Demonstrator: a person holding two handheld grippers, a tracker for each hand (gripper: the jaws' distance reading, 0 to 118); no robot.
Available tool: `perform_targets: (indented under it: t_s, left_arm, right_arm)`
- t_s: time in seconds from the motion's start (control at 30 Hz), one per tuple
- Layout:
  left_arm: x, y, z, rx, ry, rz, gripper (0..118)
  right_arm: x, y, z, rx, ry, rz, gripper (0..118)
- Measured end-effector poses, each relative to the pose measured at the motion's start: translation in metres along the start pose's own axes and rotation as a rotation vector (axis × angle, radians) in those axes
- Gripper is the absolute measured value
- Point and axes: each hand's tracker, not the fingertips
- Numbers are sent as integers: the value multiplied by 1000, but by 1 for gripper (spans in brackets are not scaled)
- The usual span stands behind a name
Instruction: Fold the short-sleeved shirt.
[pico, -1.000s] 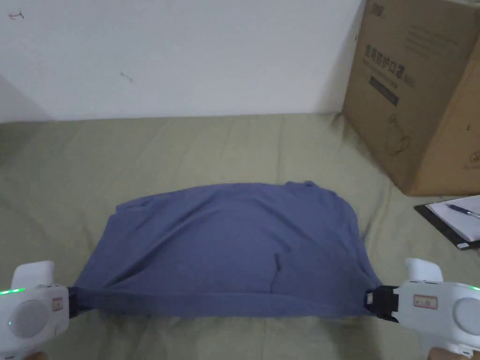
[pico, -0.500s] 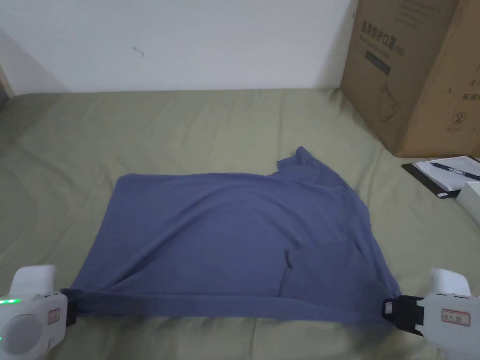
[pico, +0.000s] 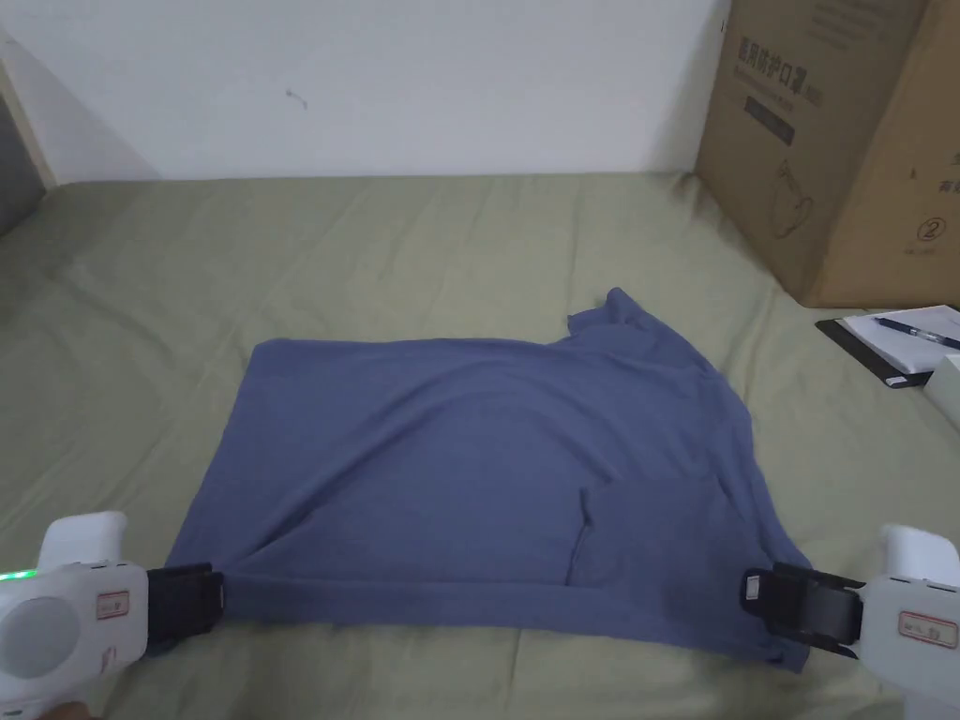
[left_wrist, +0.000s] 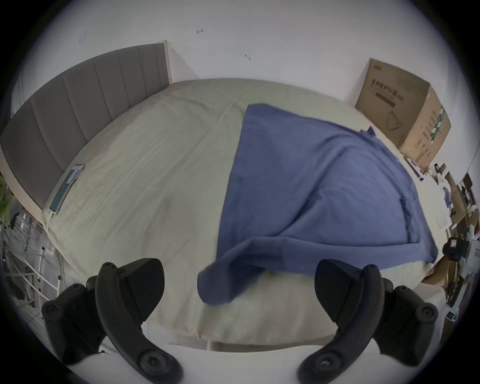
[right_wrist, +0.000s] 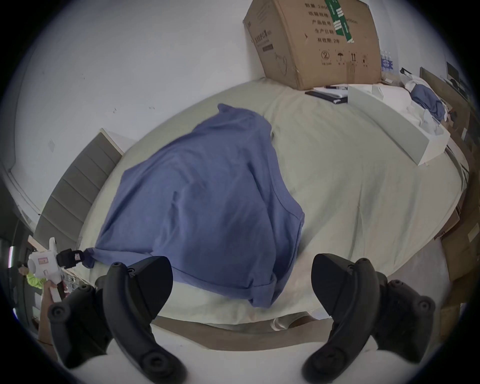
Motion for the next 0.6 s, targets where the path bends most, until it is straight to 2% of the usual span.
perform_targets:
  t_s: [0.07,0.13,0.2,0.23,0.27,0.3,0.33,0.37,0.43,0.47,0.6]
  left_arm:
    - [0,-4,13,-8,-19,9,112]
    - [3,-12,34,4,-31,7,91]
    - [6,-19,49,20,-21,-13,87]
    - [8,-23,57,36,-8,-13,77]
    - [9,-27,63,53,2,-11,60]
    - [10,-32,68,70,4,-8,31]
    - [12,-37,72,80,3,-6,10]
    - [13,-41,75,88,-3,-16,1]
    - [5,-44,70,87,-6,-26,0]
    - [5,-47,69,77,-5,-25,0]
    - [-1,-49,61,57,21,-25,0]
  right_arm:
    - [-6,-1,10,46,18,-5,105]
    - [-12,-4,24,97,70,1,90]
    - [-19,-9,36,133,101,3,86]
    - [-25,-12,44,137,107,6,78]
    - [-29,-15,48,147,113,15,62]
    - [-34,-19,52,159,104,30,37]
    - [-40,-24,55,178,79,55,19]
    - [-44,-26,56,186,52,88,9]
    - [-53,-32,56,169,31,180,0]
    - [-57,-35,55,169,15,208,0]
    - [-61,-38,46,141,33,210,0]
